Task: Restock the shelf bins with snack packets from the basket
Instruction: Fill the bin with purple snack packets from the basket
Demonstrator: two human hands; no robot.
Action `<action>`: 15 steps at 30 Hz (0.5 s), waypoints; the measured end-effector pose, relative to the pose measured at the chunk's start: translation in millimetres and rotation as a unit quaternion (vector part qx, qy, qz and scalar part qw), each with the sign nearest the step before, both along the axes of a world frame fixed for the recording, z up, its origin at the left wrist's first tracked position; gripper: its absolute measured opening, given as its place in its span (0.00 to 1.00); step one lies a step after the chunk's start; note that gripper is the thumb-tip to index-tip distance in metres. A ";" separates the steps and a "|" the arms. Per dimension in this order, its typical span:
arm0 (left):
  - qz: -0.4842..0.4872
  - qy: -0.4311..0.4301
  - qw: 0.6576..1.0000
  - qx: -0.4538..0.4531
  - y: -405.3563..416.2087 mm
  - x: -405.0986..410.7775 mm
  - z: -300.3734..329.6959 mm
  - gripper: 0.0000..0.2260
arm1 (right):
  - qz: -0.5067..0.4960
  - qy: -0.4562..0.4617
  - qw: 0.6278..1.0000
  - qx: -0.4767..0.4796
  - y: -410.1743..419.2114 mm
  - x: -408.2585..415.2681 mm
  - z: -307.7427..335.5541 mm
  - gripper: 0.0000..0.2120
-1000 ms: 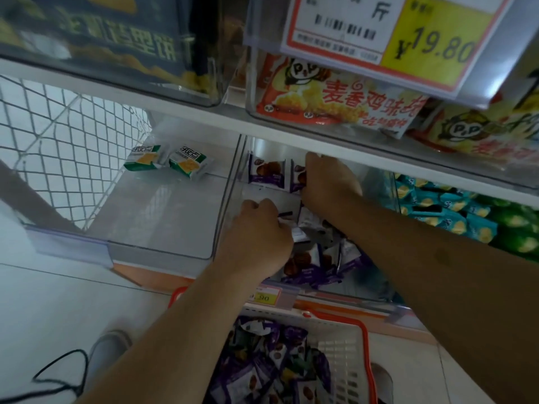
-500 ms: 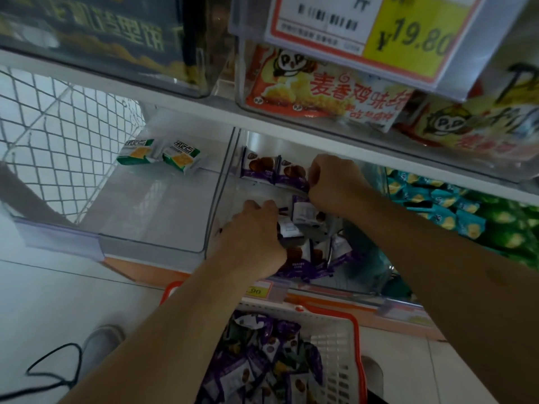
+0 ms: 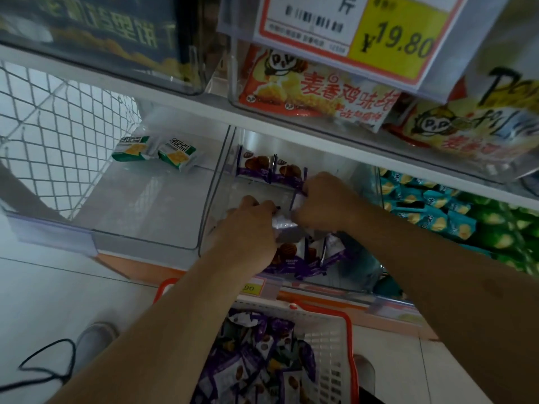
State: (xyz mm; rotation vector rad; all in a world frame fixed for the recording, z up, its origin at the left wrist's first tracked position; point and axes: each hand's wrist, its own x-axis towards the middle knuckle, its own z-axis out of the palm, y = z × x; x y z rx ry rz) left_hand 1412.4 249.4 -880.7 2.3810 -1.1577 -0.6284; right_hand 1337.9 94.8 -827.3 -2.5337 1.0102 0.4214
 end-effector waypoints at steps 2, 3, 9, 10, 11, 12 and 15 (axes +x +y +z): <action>0.010 0.004 1.000 0.002 -0.6 0.7 2.3 0.17 | -0.101 -0.051 0.992 0.057 -3.4 2.5 11.7 0.13; 0.014 0.005 1.000 -0.002 -0.6 1.0 3.7 0.16 | -0.151 -0.067 0.983 0.087 -2.5 3.5 18.8 0.14; 0.040 0.020 0.999 -0.023 -0.7 2.0 7.0 0.14 | -0.378 -0.312 0.789 0.371 5.4 -1.9 37.2 0.12; 0.036 0.027 0.999 -0.020 -0.2 1.9 6.8 0.14 | -0.383 -0.331 0.769 0.390 4.8 -2.7 34.9 0.14; 0.031 0.034 0.999 -0.016 0.0 1.5 6.9 0.14 | -0.383 -0.337 0.765 0.393 3.8 -3.2 32.8 0.16; 0.029 0.040 0.999 -0.012 0.2 1.3 6.6 0.15 | -0.386 -0.332 0.769 0.386 3.2 -1.8 30.2 0.18; 0.029 0.048 0.998 -0.010 0.3 0.6 6.3 0.16 | -0.350 -0.269 0.839 0.319 0.2 1.2 24.9 0.12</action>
